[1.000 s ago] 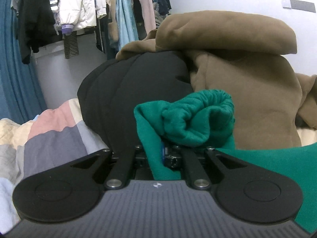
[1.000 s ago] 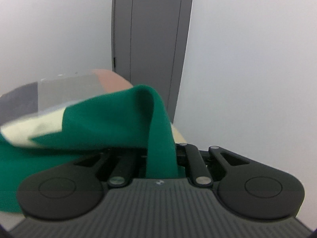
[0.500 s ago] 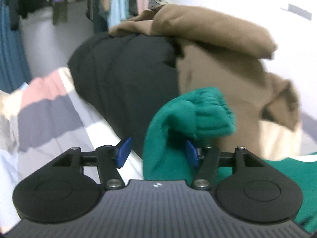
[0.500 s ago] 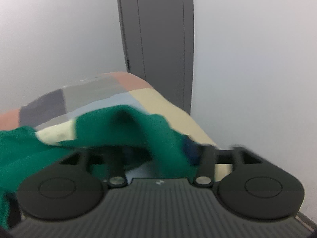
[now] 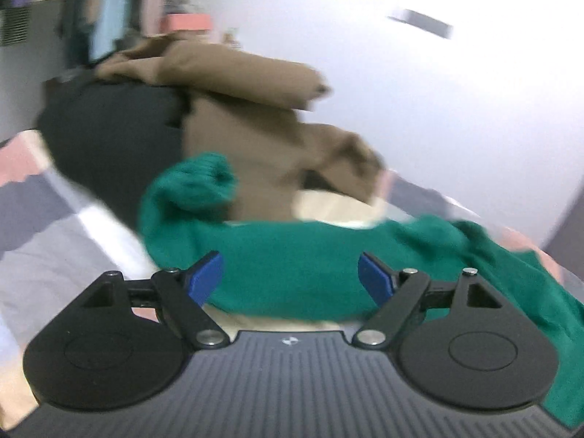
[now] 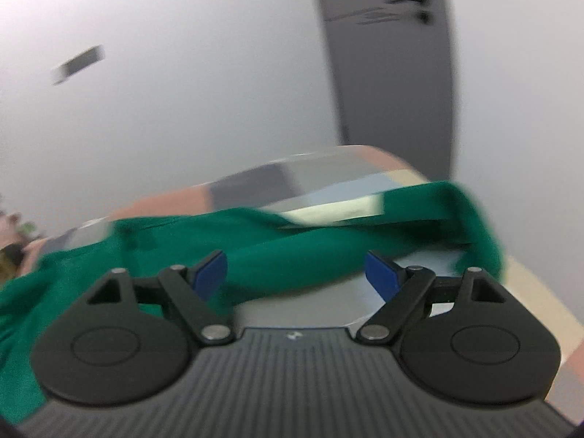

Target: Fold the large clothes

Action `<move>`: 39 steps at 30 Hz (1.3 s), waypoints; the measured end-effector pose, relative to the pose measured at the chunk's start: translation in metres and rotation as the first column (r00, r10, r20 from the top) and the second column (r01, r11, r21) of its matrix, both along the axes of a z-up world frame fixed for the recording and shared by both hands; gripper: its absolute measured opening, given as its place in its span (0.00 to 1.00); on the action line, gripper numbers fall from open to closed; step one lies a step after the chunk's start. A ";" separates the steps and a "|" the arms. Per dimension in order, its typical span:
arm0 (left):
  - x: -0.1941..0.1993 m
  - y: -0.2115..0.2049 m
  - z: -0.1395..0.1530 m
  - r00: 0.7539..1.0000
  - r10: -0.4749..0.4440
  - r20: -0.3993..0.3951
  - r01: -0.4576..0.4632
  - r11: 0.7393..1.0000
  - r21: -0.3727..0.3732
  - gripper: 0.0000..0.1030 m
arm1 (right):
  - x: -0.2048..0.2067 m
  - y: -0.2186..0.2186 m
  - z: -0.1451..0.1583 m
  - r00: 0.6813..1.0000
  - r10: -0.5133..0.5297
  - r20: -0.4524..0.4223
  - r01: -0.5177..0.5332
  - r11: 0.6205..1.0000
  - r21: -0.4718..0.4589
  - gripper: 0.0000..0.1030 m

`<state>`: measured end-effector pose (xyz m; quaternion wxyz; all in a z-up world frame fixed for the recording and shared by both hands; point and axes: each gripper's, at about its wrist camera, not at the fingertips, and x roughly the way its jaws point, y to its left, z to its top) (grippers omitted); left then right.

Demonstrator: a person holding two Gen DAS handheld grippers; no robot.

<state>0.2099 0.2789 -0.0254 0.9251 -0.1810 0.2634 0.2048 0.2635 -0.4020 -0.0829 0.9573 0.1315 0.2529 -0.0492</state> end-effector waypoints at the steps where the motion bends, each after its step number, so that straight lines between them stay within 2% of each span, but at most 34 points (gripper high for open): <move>1: -0.001 -0.010 0.000 0.999 -0.048 0.000 0.048 0.999 -0.005 0.82 | 0.002 0.016 0.001 0.999 0.045 0.001 -0.045 0.999 0.007 0.81; 3: -0.003 -0.029 0.000 0.993 -0.116 0.007 0.116 0.993 -0.013 0.82 | 0.001 0.049 0.002 0.991 0.133 -0.007 -0.132 0.991 0.014 0.81; 7: 0.004 -0.060 -0.006 0.975 -0.221 0.015 0.222 0.975 -0.019 0.82 | 0.011 0.121 -0.013 0.956 0.291 -0.037 -0.290 0.956 0.036 0.81; 12: 0.013 -0.085 -0.021 0.955 -0.296 -0.017 0.296 0.955 -0.007 0.82 | 0.025 0.185 -0.046 0.914 0.400 -0.059 -0.396 0.915 0.072 0.81; 15: 0.015 -0.089 -0.028 0.951 -0.310 0.006 0.310 0.950 -0.033 0.82 | 0.037 0.215 -0.068 0.905 0.417 -0.083 -0.412 0.908 0.072 0.89; 17: 0.020 -0.088 -0.034 0.950 -0.311 0.021 0.311 0.949 -0.049 0.82 | 0.052 0.233 -0.085 0.905 0.412 -0.111 -0.406 0.911 0.074 0.89; 20: 0.035 -0.085 -0.048 0.952 -0.304 -0.015 0.303 0.951 -0.054 0.82 | 0.071 0.252 -0.109 0.899 0.407 -0.160 -0.400 0.913 0.078 0.89; 24: 0.050 -0.079 -0.062 0.953 -0.301 -0.039 0.297 0.951 -0.086 0.82 | 0.092 0.281 -0.129 0.898 0.405 -0.169 -0.416 0.909 -0.030 0.90; 28: 0.057 -0.074 -0.066 0.954 -0.297 -0.037 0.292 0.952 -0.092 0.82 | 0.129 0.302 -0.117 0.912 0.381 -0.153 -0.400 0.907 -0.129 0.35; 32: 0.069 -0.070 -0.071 0.959 -0.284 -0.028 0.282 0.958 -0.058 0.82 | 0.189 0.316 -0.086 0.940 0.301 -0.160 -0.332 0.913 -0.236 0.27; 39: 0.111 -0.056 -0.098 0.962 -0.272 -0.017 0.267 0.953 -0.142 0.82 | 0.303 0.336 -0.016 0.967 0.250 -0.040 -0.247 0.896 -0.370 0.26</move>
